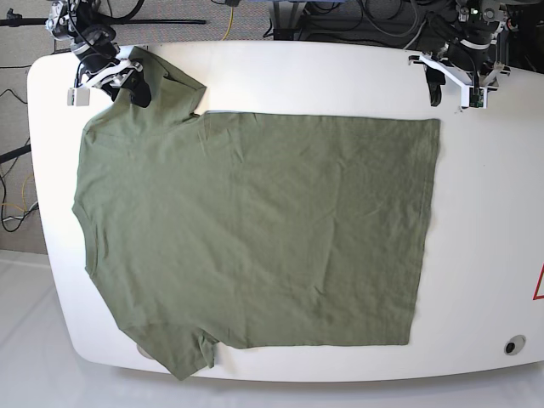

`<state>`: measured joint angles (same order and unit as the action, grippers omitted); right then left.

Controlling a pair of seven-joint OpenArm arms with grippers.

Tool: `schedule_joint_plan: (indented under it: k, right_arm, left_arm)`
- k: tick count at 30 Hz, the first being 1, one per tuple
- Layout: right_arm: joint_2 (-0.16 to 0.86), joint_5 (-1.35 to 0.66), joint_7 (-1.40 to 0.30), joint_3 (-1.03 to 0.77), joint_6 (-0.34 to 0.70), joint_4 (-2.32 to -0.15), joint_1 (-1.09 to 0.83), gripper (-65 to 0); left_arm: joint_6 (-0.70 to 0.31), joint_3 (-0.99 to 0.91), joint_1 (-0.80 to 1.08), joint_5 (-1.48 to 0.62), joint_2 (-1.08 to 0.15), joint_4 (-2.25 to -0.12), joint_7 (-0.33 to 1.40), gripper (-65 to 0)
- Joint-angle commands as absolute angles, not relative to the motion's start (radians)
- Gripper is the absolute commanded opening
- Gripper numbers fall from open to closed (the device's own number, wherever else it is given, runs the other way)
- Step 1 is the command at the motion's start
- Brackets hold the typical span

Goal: Fold the T-shirt properly

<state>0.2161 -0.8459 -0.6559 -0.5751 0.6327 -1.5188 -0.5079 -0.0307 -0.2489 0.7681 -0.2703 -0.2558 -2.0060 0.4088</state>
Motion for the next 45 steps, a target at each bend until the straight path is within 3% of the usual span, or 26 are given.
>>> schedule_joint_plan:
  k: [1, 13, 19, 23, 27, 32, 45]
  right_arm:
    - [0.218, -0.812, -0.708, -0.574, 0.623, -1.526, -0.521, -30.5]
    - [0.206, -0.809, -0.739, -0.570, 0.626, -1.525, -0.513, -41.7]
    - [0.191, -0.809, -0.741, -0.580, 0.625, -1.539, -0.512, -38.6]
    - [0.188, -0.805, -0.745, -0.578, 0.624, -1.542, -0.509, -41.1]
    - [0.194, -0.796, -0.740, -0.571, 0.624, -1.532, -0.513, -49.0]
    - [0.197, -0.793, -0.741, -0.571, 0.625, -1.534, -0.508, -65.0]
    - [0.203, -0.797, -0.729, -0.573, 0.624, -1.527, -0.508, -65.0]
  left_arm:
    - [-0.028, -0.260, 0.769, -0.296, -0.262, -2.001, 0.406, -32.4]
    - [-0.048, -0.346, 0.732, -0.613, -0.257, -1.876, 0.482, -32.7]
    - [-0.077, -0.409, 0.737, -0.670, -0.246, -1.880, 0.485, -31.1]
    - [-0.098, -0.409, 0.731, -0.672, -0.244, -1.871, 0.486, -30.2]
    - [-0.122, -0.400, 0.726, -0.636, -0.243, -1.863, 0.477, -29.9]
    - [-0.129, -0.387, 0.708, -0.600, -0.245, -1.853, 0.479, -29.7]
    - [-0.176, -0.569, 0.601, -0.819, -0.245, -1.787, 0.702, -27.7]
